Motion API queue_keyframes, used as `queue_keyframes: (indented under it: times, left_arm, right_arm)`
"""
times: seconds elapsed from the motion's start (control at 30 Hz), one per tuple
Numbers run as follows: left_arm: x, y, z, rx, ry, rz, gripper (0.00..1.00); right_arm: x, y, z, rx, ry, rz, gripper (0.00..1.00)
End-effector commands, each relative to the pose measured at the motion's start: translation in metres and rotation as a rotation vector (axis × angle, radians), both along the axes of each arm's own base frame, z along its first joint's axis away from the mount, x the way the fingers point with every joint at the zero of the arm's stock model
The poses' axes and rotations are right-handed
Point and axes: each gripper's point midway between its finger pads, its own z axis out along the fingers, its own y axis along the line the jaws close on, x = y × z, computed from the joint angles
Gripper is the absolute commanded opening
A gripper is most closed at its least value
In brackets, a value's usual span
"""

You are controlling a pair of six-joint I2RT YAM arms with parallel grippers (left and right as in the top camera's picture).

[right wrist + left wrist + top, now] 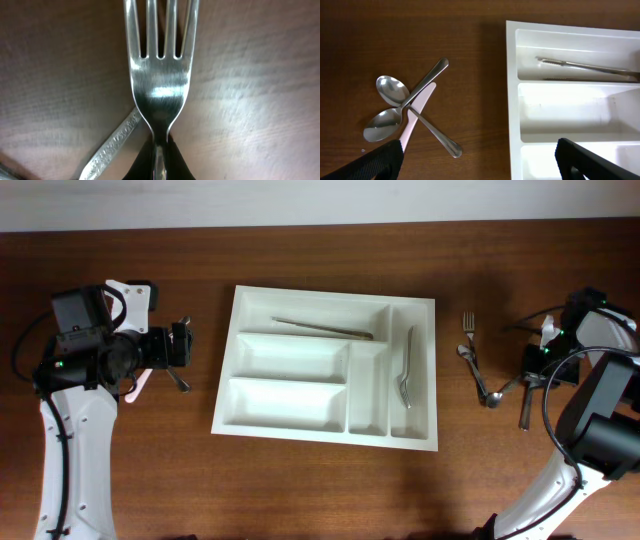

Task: Pack container
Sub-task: 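Grasp a second fork with the right gripper and lift it, then lower the fork into the right compartment beside the first fork and release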

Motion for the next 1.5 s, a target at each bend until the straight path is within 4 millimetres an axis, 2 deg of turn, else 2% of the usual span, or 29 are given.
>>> queue_keyframes:
  times: [0.0, 0.13, 0.27, 0.4, 0.47, 0.53, 0.7, 0.9, 1.0, 1.13, 1.27, 1.47]
  left_arm:
    - [0.003, -0.001, 0.006, 0.000, -0.019, -0.021, 0.99]
    - [0.003, -0.001, 0.006, 0.000, -0.019, -0.021, 0.99]
    - [0.003, -0.001, 0.006, 0.000, -0.019, -0.021, 0.99]
    - [0.003, -0.001, 0.006, 0.000, -0.020, -0.021, 0.99]
    - [0.003, -0.001, 0.006, 0.000, -0.019, -0.021, 0.99]
    - [0.003, -0.001, 0.006, 0.000, -0.019, -0.021, 0.99]
    - [0.003, -0.001, 0.006, 0.000, -0.020, -0.021, 0.99]
    - [0.003, -0.001, 0.006, 0.000, -0.019, -0.021, 0.99]
    - [0.003, -0.001, 0.006, 0.000, -0.019, -0.021, 0.99]
    - [0.003, -0.001, 0.006, 0.000, -0.019, -0.021, 0.99]
    - [0.003, -0.001, 0.006, 0.000, -0.019, -0.021, 0.99]
    - [0.003, -0.001, 0.006, 0.000, -0.019, -0.021, 0.99]
  right_arm:
    - [0.008, -0.007, 0.019, -0.021, -0.020, -0.021, 0.04]
    - [0.022, -0.003, 0.064, -0.051, -0.085, -0.009, 0.04]
    - [0.036, 0.016, 0.118, -0.087, -0.183, 0.027, 0.04]
    - [0.045, 0.060, 0.163, -0.062, -0.288, 0.068, 0.04]
    - [0.047, 0.088, 0.176, -0.029, -0.323, 0.094, 0.04]
    - [0.047, 0.112, 0.181, -0.012, -0.327, 0.093, 0.04]
    - [0.052, 0.171, 0.170, 0.028, -0.303, 0.121, 0.04]
    - [0.057, 0.244, 0.132, 0.062, -0.293, 0.205, 0.04]
    - [0.059, 0.271, 0.116, 0.075, -0.318, 0.198, 0.04]
    - [0.058, 0.282, 0.094, 0.070, -0.331, 0.134, 0.04]
    - [0.054, 0.278, 0.074, 0.069, -0.326, 0.110, 0.04]
    - [0.052, 0.274, 0.068, 0.060, -0.321, 0.178, 0.05]
